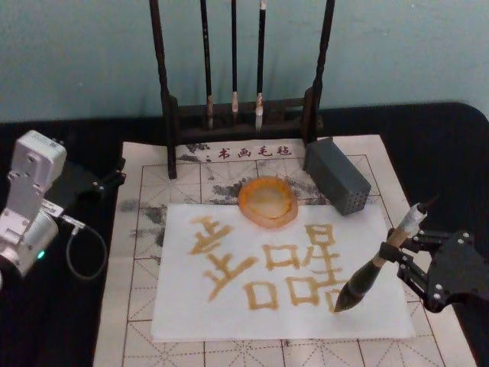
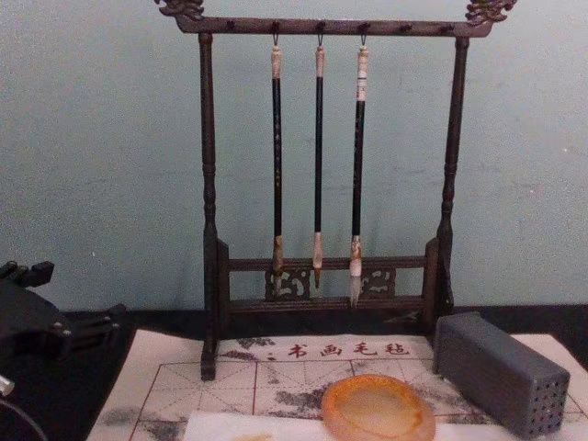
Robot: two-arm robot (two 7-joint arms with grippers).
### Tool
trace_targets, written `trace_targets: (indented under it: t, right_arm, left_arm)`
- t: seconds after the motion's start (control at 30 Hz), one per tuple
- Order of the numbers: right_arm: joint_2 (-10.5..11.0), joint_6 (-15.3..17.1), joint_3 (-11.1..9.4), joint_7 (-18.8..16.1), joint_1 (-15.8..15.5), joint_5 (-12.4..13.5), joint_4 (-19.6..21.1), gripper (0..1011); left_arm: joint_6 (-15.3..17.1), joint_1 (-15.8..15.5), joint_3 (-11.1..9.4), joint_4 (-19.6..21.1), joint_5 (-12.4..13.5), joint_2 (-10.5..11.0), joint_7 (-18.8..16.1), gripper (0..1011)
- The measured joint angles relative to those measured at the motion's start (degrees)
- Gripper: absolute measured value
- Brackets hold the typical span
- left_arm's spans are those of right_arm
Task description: Pick up the brush from the inkstone, write on the paper, then place the brush back to its original position.
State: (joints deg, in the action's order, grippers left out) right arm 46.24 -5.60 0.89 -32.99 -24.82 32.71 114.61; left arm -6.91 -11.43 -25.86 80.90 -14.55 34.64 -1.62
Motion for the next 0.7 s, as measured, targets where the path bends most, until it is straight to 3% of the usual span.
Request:
trace_targets:
  t: [0.47, 0.7]
  right_arm:
    - [0.32, -0.11, -0.03, 0.12, -0.24, -0.11, 0.10, 187]
    - [0.31, -0.17, -0.98, 0.66, -0.87, -0.33, 0.08, 187]
  left_arm:
    - [0.00, 0.00, 0.00, 0.00, 0.00, 0.00, 0.00, 1001]
    - [0.00, 0.00, 0.00, 0.00, 0.00, 0.00, 0.00, 1001]
